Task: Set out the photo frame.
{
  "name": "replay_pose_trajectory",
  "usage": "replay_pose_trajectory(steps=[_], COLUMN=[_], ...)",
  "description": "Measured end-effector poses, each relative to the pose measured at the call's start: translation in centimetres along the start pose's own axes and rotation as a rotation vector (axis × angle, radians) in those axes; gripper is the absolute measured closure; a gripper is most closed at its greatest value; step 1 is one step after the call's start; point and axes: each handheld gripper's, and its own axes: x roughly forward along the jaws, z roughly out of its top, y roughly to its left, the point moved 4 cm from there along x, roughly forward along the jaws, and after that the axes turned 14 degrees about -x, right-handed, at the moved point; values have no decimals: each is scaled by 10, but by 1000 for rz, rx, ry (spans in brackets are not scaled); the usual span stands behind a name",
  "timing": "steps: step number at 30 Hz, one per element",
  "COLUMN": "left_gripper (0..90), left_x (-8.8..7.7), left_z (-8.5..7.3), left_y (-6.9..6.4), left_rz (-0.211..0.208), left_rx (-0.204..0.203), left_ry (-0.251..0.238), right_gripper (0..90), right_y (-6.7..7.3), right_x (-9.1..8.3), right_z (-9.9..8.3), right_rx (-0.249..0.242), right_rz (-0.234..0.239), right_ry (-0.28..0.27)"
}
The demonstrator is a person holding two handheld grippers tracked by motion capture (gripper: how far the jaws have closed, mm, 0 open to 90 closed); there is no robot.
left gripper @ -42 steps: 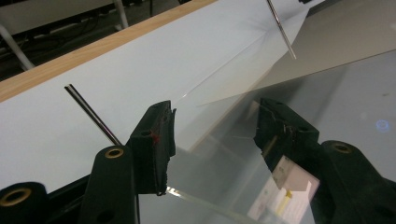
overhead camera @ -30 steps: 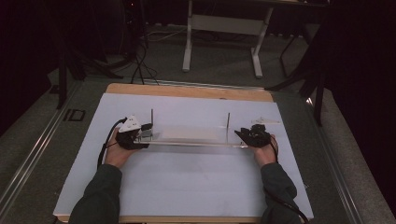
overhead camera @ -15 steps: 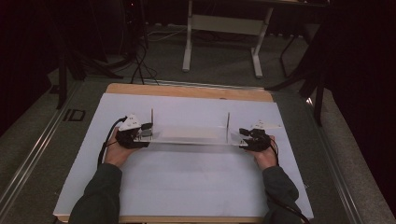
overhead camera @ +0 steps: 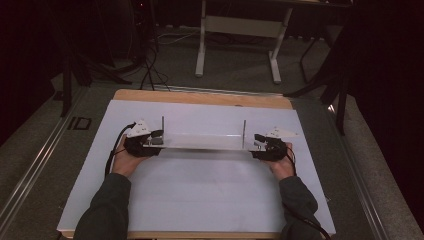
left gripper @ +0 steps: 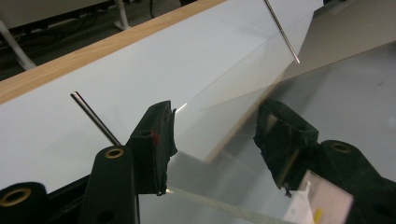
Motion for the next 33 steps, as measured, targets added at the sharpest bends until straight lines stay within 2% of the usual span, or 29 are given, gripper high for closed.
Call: replay_pose_trajectory(steps=[11, 17, 26, 33], left_gripper=[450, 449, 445, 437], left_x=[2, 2, 4, 5], left_z=[9, 12, 18, 21], left_y=[2, 5, 9, 12], left_rz=[8, -4, -18, -11], left_rx=[-22, -37, -72, -90], left_ry=[-10, -11, -38, -58], right_gripper=[385, 406, 433, 442], right_y=[0, 0, -6, -9], right_x=[-2, -3, 1, 2], right_z=[12, 17, 21, 25], right_rx=[-36, -50, 2, 15], right_rz=[-1, 3, 7, 3], right_ry=[-57, -76, -110, -124])
